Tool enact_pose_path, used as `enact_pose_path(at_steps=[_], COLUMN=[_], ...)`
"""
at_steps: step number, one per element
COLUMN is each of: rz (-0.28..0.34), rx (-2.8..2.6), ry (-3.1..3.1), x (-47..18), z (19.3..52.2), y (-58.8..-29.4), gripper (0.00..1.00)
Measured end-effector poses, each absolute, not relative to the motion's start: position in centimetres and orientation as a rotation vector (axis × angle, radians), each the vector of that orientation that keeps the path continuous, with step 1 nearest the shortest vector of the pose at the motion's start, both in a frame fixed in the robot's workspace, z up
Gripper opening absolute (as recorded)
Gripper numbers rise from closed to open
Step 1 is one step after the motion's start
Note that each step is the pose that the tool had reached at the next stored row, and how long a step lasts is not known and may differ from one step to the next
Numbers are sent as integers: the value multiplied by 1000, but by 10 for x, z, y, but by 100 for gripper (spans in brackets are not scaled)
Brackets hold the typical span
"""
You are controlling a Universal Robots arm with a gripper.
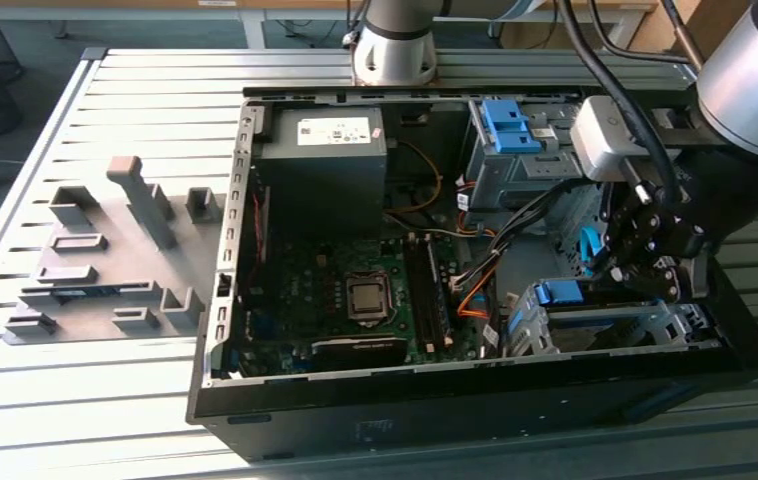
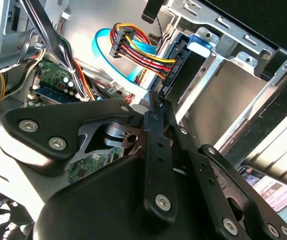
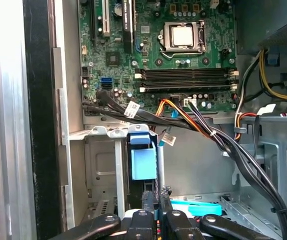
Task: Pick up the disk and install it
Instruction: 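Insert the second disk wire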
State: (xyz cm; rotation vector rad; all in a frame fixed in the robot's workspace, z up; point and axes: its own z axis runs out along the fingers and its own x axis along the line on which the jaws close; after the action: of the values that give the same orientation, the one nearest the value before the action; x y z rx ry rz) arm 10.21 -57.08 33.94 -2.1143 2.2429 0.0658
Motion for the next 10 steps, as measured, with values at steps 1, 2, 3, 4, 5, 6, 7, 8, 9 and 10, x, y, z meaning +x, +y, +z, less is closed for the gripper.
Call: enact_pose_path(at_steps=[1,2,3,4,5,6,7,8,9,10], rz=[65,65,65,65,65,65,65,65,65,65], rx=[-2118,-2121,-2122,-2122,-2122,-2122,-2122,-2122,-2122,-2122], ry=[2239,2236,2235,2235,2235,2235,2235,2235,2235,2235], x=[102,102,102,102,103,103,104,105,105,106], z=[339,339,339,339,339,338,338,338,338,338], y=[-571,-571,-571,-571,-571,-571,-571,-571,-571,-571], gripper=[16,16,16,16,16,16,16,16,16,16])
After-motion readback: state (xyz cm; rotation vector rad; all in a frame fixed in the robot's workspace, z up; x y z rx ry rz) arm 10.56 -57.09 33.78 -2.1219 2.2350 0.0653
